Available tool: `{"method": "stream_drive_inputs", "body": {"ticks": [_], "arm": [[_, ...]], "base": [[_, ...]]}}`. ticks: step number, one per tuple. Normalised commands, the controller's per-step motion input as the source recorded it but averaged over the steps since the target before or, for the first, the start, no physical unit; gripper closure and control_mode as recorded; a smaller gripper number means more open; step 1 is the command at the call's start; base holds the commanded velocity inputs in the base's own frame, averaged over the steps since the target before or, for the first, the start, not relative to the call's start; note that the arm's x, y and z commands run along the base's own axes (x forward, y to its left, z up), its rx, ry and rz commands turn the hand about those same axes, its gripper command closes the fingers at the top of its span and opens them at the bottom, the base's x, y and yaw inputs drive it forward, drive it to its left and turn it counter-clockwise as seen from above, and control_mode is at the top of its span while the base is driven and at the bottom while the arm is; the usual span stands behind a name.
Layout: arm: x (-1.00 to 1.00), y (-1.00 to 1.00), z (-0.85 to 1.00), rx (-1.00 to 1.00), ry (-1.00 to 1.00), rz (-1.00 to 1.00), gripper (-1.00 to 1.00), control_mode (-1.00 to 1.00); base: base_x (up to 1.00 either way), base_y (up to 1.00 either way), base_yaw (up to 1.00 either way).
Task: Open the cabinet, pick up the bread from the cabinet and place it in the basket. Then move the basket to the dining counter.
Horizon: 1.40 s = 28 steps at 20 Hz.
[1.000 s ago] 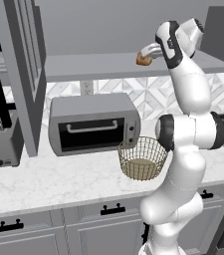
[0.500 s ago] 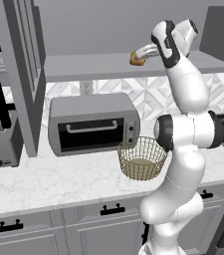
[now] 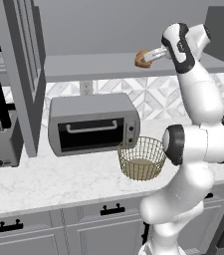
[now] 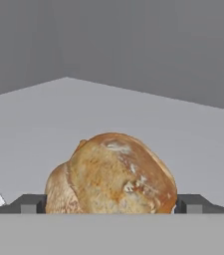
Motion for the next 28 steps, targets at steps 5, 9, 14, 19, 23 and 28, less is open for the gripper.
{"method": "stream_drive_inputs", "body": {"ticks": [5, 9, 14, 19, 23, 28], "arm": [[-1.00, -0.04, 0.14, 0.00, 0.04, -0.15, 1.00, -1.00], [-1.00, -0.05, 0.04, 0.00, 0.04, -0.19, 1.00, -1.00], [-1.00, 0.00, -0.15, 0.00, 0.01, -0.22, 1.00, -1.00], [-1.00, 0.00, -0.51, 0.00, 0.17, -0.18, 1.00, -1.00], [-1.00, 0.03, -0.52, 0.00, 0.18, -0.16, 1.00, -1.00], [-0.42, 0.07, -0.60, 0.00, 0.17, -0.12, 1.00, -1.00]], "base": [[0.00, 0.00, 0.00], [0.00, 0.00, 0.00], [0.00, 0.00, 0.00], [0.00, 0.00, 0.00], [0.00, 0.00, 0.00], [0.00, 0.00, 0.00]]}}
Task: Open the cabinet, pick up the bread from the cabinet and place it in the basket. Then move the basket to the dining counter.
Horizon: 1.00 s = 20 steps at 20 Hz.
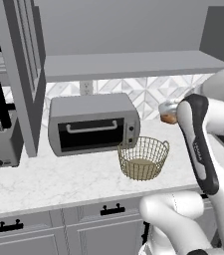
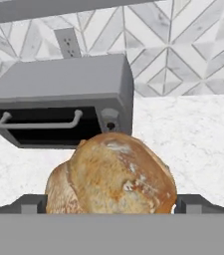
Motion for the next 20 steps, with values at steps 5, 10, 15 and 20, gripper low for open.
{"method": "stream_drive_inputs", "body": {"ticks": [5, 10, 15, 20], "arm": [[0.05, 0.09, -0.78, 0.00, 0.12, -0.06, 1.00, -1.00], [0.42, 0.01, -0.69, 0.00, 0.11, -0.03, 1.00, -1.00], [0.33, 0.05, -0.64, 0.00, 0.09, -0.01, 1.00, -1.00], [0.08, 0.08, -0.56, 0.00, 0.10, 0.00, 1.00, -1.00]], "base": [[0.00, 0.00, 0.00], [0.00, 0.00, 0.00], [0.00, 0.00, 0.00], [0.00, 0.00, 0.00]]}}
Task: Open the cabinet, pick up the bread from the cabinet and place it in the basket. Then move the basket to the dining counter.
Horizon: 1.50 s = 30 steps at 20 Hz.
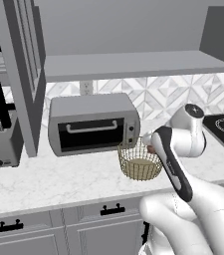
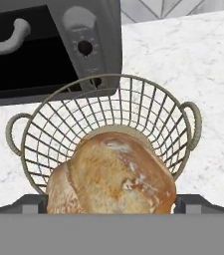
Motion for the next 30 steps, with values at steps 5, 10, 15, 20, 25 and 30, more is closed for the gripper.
{"method": "stream_drive_inputs", "body": {"ticks": [5, 10, 15, 20, 25, 30], "arm": [[0.10, 0.03, -0.52, 0.00, 0.12, 0.00, 1.00, -1.00], [0.12, 0.00, -0.40, 0.00, 0.09, 0.00, 1.00, -1.00], [0.17, 0.00, -0.41, 0.00, 0.06, 0.00, 1.00, -1.00], [0.24, 0.10, -0.40, 0.00, 0.05, 0.00, 1.00, -1.00], [0.47, 0.28, -0.42, 0.00, 0.00, 0.00, -1.00, -1.00], [0.47, 0.24, -0.42, 0.00, 0.00, 0.00, -1.00, -1.00]], "base": [[0.00, 0.00, 0.00], [0.00, 0.00, 0.00], [0.00, 0.00, 0.00], [0.00, 0.00, 0.00], [0.00, 0.00, 0.00], [0.00, 0.00, 0.00]]}}
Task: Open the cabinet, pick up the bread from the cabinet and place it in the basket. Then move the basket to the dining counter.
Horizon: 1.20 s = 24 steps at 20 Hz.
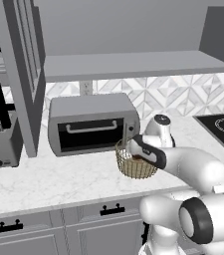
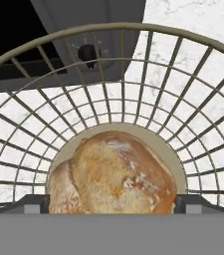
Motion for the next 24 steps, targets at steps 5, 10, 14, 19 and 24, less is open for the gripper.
{"method": "stream_drive_inputs", "body": {"ticks": [5, 10, 14, 19, 24], "arm": [[0.07, 0.00, -0.09, 0.00, 0.04, 0.00, -1.00, -1.00], [-0.16, 0.00, 0.15, 0.00, 0.00, -0.01, -1.00, -1.00], [-0.35, -0.04, 0.48, 0.00, -0.03, -0.05, -1.00, -1.00], [-0.68, -0.29, 0.60, 0.00, -0.01, -0.22, -1.00, -1.00], [-0.50, -0.43, 0.30, 0.04, 0.00, -0.41, -1.00, -1.00]], "base": [[0.00, 0.00, 0.00], [0.00, 0.00, 0.00], [0.00, 0.00, 0.00], [0.00, 0.00, 0.00], [0.00, 0.00, 0.00]]}}
